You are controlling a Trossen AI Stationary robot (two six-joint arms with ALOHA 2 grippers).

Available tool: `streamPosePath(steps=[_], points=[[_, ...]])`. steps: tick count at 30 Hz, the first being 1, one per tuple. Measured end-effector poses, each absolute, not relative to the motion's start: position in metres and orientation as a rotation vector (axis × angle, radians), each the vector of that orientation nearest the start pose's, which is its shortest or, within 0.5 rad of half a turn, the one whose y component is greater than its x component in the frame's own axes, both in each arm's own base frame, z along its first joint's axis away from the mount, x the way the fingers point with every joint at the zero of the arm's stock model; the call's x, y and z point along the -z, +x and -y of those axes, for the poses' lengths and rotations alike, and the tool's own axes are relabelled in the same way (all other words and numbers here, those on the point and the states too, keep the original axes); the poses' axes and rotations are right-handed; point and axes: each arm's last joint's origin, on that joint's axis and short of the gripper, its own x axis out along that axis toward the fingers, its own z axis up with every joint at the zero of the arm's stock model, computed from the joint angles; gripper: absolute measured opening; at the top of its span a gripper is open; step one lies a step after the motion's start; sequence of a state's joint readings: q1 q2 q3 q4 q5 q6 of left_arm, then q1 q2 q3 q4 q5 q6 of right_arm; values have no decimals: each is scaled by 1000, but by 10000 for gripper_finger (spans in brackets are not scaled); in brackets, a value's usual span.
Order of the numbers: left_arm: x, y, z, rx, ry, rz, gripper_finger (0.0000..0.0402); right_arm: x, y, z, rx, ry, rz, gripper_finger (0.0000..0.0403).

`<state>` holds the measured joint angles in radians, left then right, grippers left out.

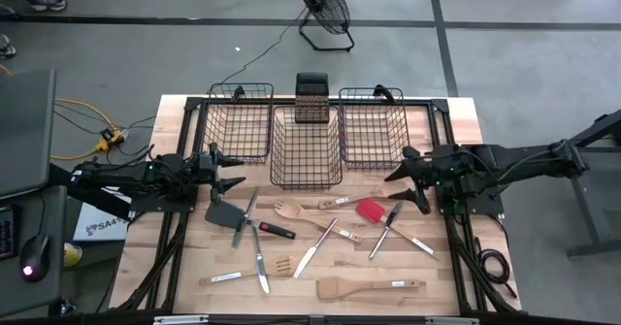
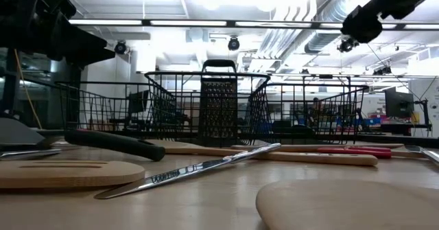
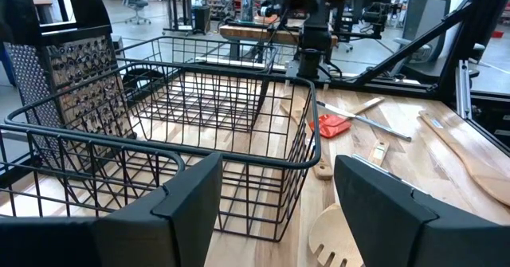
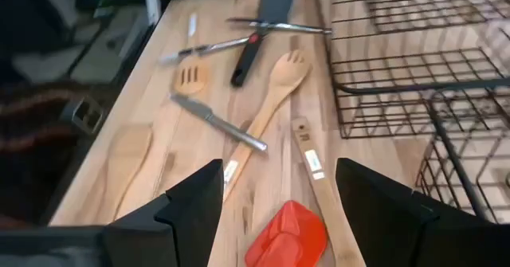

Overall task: Pick & Place Kitchen Items
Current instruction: Put the silver table knife into the right wire basket

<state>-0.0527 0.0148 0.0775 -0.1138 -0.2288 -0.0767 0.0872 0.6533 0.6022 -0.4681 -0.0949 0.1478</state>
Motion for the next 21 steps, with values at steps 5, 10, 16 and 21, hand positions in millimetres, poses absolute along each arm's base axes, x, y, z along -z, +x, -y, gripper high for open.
streamPosePath(steps=[5,10,16,21], points=[[-178,93,-2,-178,-70,-43,237,-270,150,-21,-216,29,-603,236],[-178,93,-2,-178,-69,-44,237,-278,160,-24,-254,-80,-635,236],[-178,93,-2,-178,-69,-44,237,-278,169,-25,-290,-185,-680,236],[-178,93,-2,-178,-69,-44,237,-274,177,-26,-329,-278,-730,236]])
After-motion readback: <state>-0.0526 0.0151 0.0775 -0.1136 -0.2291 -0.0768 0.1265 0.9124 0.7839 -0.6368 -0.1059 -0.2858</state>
